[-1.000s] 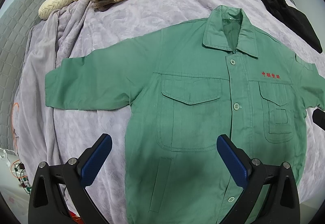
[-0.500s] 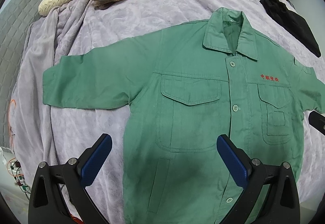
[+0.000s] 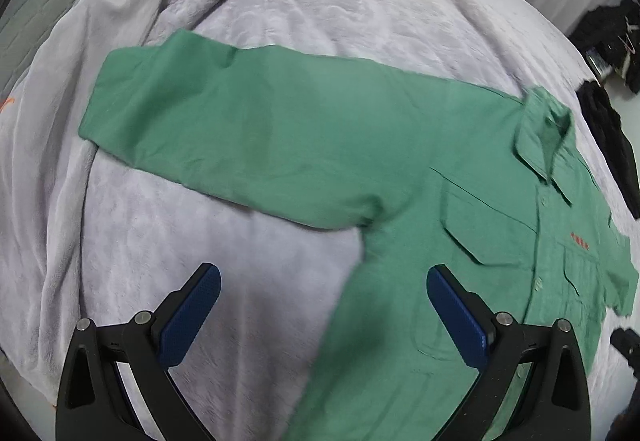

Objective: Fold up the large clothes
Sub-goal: 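Grasp the green shirt's sleeve cuff with the left gripper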

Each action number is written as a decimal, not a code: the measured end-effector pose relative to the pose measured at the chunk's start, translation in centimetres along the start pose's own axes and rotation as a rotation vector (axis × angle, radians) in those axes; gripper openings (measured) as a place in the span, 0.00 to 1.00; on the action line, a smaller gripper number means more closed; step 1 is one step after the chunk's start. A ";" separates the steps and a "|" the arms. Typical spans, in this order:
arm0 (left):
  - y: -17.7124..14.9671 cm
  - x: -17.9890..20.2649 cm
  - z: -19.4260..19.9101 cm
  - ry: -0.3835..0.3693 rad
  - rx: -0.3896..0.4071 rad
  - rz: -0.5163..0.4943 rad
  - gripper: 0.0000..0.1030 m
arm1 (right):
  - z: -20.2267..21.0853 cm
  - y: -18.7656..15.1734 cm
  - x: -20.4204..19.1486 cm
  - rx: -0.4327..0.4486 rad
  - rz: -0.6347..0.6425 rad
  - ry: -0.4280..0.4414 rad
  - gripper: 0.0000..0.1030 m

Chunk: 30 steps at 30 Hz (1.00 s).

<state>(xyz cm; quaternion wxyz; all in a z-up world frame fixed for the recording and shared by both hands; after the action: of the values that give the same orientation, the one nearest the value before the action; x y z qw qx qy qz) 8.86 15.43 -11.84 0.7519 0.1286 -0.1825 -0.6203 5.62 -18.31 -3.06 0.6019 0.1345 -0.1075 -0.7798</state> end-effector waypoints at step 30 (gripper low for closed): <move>11.9 -2.2 3.8 -0.281 0.406 -0.114 0.02 | -3.7 -2.2 -5.5 0.029 0.053 0.088 1.00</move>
<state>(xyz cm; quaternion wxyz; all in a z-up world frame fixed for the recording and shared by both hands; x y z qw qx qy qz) 17.39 20.04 -3.72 0.6416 0.1996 -0.3988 -0.6241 6.23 -12.42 -6.79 0.6244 0.1747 -0.0957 -0.7553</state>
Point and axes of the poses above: each gripper's, at about its wrist camera, not at the fingertips, and z roughly against the way its jaws point, x to its right, y to its top, the point moved 1 cm from there along -z, roughly the way its jaws point, and after that the axes turned 7 degrees about x, right-handed, at the moved point
